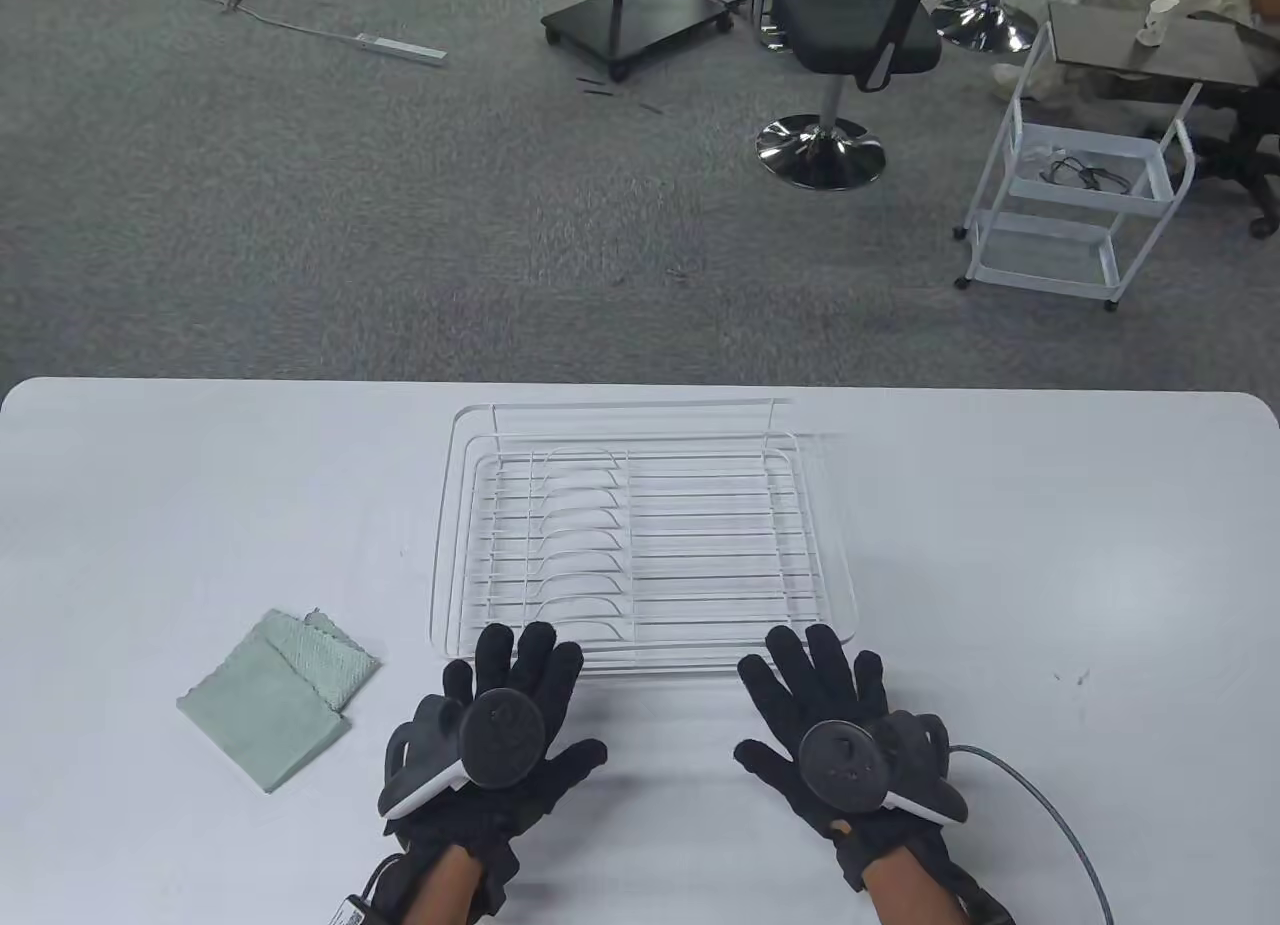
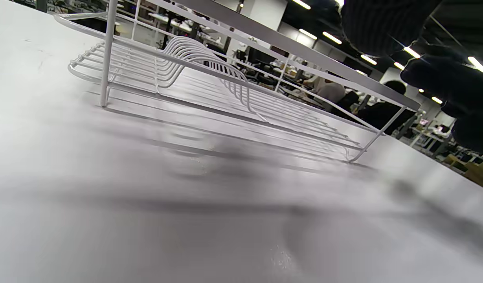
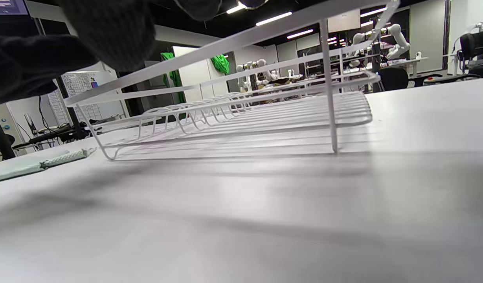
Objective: Drape fish scale cleaning cloth over dish rack edge
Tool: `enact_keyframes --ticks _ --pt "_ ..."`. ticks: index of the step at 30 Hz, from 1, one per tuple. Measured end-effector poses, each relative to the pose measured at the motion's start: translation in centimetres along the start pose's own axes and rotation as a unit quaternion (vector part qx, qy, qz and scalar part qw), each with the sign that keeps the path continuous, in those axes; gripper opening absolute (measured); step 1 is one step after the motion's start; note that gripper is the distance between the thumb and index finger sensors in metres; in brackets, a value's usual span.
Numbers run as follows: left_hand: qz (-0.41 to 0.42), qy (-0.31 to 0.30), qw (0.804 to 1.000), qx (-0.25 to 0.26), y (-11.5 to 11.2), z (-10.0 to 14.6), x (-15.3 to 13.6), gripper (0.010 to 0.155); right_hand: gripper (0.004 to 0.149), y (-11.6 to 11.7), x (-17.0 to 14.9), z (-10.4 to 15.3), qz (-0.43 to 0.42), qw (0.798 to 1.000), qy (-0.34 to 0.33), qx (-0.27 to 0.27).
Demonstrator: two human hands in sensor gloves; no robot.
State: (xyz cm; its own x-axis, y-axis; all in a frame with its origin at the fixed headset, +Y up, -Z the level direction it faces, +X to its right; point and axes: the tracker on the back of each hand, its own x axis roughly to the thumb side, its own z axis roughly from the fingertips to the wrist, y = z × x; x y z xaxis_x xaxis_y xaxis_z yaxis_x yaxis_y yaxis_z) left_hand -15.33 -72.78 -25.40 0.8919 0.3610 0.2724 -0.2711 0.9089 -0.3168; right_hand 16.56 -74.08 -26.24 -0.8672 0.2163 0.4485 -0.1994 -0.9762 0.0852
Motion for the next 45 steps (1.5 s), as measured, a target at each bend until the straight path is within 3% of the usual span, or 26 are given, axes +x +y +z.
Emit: enact_keyframes --ticks 35,39,41,43,45 --pt "-0.02 -0.007 1.0 -0.008 -1.0 -0.5 0.3 0.089 0.068 0.0 -0.5 0.0 -0.045 0.999 -0.001 -0.012" --pt "-0.015 0.004 1.0 0.018 -0.2 -0.4 -1.3 0.09 0.068 0.1 -0.7 0.2 -0.046 0.999 0.003 -0.019" --pt "0.001 0.028 0.998 0.057 0.9 0.2 -3.0 0.092 0.068 0.1 -0.8 0.4 -0.053 0.998 0.006 -0.019" --pt "0.017 0.08 0.994 0.077 1.8 0.9 -5.4 0.097 0.068 0.0 -0.9 0.5 -0.057 0.998 0.006 -0.023" --pt "0.051 0.152 0.985 0.062 1.6 1.5 -8.5 0.1 0.068 -0.1 -1.1 0.6 -0.058 0.998 0.009 -0.029"
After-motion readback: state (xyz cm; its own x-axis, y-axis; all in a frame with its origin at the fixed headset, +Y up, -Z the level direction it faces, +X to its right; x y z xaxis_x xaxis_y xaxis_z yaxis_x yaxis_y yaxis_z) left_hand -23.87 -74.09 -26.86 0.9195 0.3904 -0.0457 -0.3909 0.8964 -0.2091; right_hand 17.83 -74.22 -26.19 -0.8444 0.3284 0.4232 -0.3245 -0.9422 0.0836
